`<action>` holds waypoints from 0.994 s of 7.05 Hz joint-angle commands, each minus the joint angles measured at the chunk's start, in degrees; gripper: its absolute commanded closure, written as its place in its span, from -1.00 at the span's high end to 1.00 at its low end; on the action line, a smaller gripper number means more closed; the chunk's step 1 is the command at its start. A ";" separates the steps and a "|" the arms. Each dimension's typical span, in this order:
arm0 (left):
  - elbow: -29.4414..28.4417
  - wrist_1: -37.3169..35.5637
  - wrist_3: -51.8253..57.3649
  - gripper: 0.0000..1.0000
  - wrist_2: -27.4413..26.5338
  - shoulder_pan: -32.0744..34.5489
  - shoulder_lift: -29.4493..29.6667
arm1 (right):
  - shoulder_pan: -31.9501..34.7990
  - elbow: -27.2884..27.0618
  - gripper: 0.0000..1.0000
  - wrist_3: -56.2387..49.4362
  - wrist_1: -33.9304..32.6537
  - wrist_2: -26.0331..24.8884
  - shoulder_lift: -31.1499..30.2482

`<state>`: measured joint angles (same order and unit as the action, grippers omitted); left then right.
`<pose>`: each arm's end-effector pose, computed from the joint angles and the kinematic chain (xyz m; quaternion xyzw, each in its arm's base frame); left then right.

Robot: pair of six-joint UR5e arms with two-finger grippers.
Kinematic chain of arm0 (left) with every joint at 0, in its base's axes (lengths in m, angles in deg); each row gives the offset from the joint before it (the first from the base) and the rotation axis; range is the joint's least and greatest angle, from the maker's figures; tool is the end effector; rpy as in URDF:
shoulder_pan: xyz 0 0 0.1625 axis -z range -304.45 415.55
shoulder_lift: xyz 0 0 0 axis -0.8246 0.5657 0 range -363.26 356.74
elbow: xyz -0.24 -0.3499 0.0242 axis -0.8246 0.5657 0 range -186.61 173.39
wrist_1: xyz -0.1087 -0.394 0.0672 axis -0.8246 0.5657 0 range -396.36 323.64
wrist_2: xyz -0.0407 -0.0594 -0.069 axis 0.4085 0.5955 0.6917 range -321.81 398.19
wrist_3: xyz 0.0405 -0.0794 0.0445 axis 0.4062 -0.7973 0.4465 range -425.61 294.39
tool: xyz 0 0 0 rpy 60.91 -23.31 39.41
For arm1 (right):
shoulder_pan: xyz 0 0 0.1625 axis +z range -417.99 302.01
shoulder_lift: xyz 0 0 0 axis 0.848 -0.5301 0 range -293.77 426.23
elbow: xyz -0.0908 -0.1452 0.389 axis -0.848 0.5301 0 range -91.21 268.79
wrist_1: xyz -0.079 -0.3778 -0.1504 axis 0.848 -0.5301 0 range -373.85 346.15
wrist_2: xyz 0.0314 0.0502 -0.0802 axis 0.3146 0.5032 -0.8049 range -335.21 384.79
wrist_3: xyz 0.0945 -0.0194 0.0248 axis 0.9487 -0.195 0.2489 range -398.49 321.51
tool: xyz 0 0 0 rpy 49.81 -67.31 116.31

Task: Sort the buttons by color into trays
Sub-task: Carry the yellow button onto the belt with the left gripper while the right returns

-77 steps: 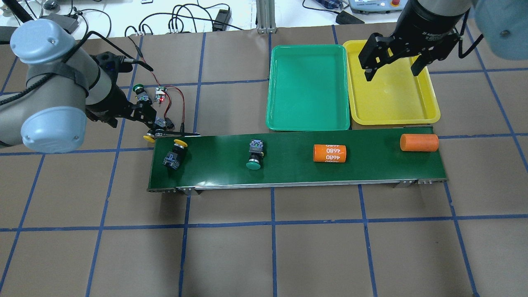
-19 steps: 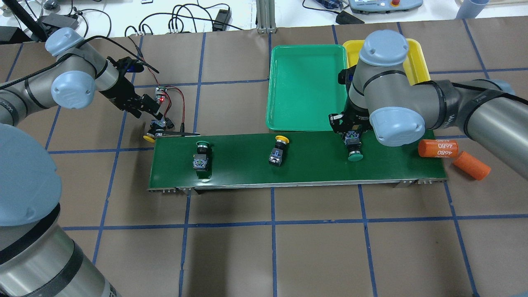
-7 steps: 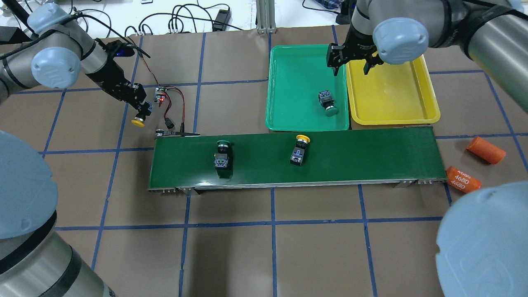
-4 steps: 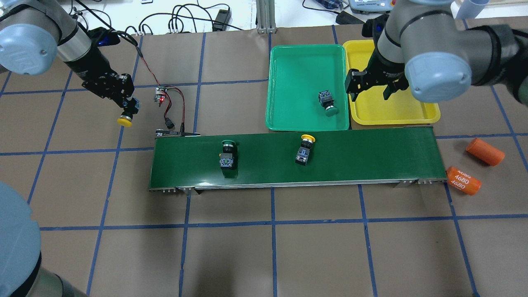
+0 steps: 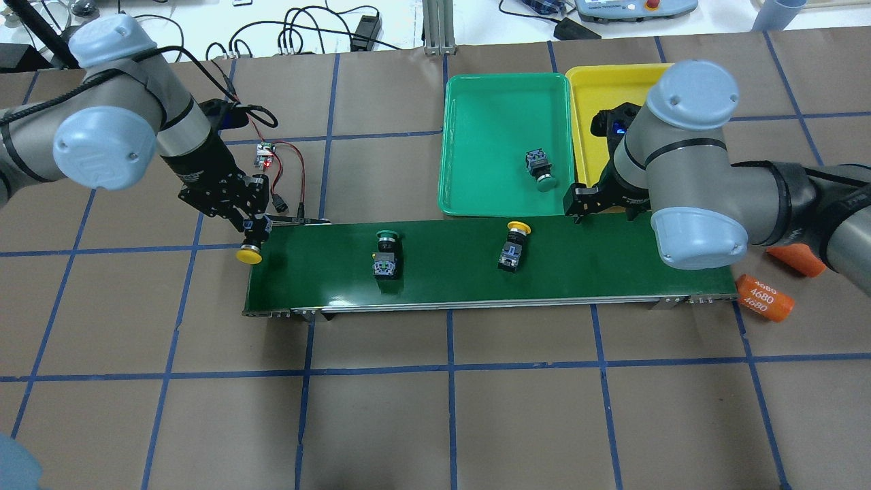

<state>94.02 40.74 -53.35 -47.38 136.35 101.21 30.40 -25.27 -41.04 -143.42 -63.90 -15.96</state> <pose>-0.0533 -0.5535 0.2895 -0.0225 -0.9933 -0.0972 0.0575 0.1213 -0.5066 0.2912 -0.0090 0.9976 -0.0675 0.0089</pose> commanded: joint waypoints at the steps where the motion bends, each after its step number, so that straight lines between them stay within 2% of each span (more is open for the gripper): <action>1: 3.52 -5.82 -1.54 -1.00 -1.78 0.58 -0.14 | 0.03 6.44 1.00 0.62 10.90 1.24 -3.49; 2: 3.35 -6.09 -1.28 -1.00 -4.84 0.58 0.12 | 0.03 5.35 0.91 0.10 12.40 1.33 -2.98; 3: 3.52 -6.18 -1.28 -1.00 -4.52 0.58 -0.05 | 0.03 2.47 0.86 -0.08 7.63 0.81 -0.11; 4: 4.04 -6.18 -1.63 0.24 -4.26 0.84 0.04 | 0.03 0.09 0.88 -0.08 2.62 0.46 0.62; 5: 4.05 -6.09 -1.98 0.64 -2.43 0.93 -0.05 | -0.41 1.28 1.00 -0.26 2.74 0.80 -1.11; 6: 4.05 -5.57 -2.07 0.92 0.29 0.93 -0.75 | -0.24 3.56 1.00 -0.35 8.40 0.89 -2.18; 7: 3.96 -5.22 -2.16 1.00 0.40 0.93 -1.36 | -0.32 2.62 0.96 -0.96 9.15 1.07 -0.88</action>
<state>98.01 35.08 -55.35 -48.19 137.25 100.56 30.15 -22.69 -41.46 -136.55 -63.03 -17.35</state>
